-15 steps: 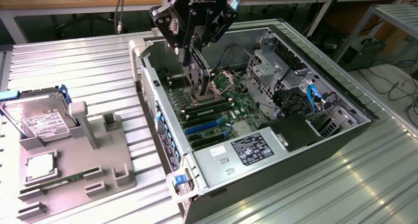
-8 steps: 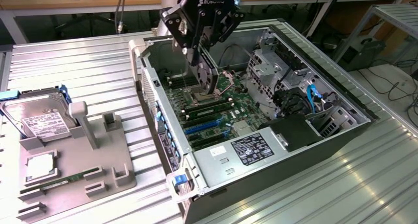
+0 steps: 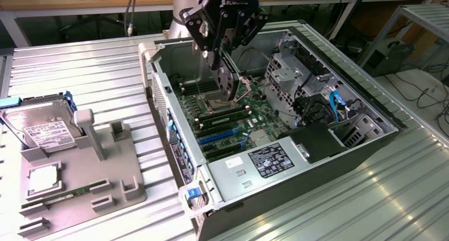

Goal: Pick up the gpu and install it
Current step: 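Pick up the gpu and move the gpu toward the slot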

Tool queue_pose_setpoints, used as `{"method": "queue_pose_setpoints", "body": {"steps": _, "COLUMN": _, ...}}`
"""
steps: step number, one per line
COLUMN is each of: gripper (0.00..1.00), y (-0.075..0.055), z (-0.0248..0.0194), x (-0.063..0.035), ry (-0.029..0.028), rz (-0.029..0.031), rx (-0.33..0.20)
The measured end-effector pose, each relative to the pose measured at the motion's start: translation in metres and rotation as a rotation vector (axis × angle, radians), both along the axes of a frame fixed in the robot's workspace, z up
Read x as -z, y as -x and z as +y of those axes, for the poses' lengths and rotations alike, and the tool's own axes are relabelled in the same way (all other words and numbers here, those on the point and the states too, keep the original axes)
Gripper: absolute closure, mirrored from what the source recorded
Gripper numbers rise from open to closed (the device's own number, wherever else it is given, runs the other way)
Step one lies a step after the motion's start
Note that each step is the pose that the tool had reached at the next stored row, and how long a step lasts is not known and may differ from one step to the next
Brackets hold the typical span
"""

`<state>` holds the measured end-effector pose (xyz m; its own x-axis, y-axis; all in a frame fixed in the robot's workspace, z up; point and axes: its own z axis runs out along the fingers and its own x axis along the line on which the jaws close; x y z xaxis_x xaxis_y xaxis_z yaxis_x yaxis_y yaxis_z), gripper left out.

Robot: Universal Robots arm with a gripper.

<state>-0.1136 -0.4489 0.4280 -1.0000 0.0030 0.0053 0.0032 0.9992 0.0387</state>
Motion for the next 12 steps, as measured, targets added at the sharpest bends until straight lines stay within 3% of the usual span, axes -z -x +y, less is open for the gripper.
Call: {"method": "queue_pose_setpoints", "body": {"steps": 12, "gripper": 0.73, "y": -0.033, "z": 0.0039, "x": 0.0047, "ry": 0.0001, "rz": 0.0001, "rx": 0.028}}
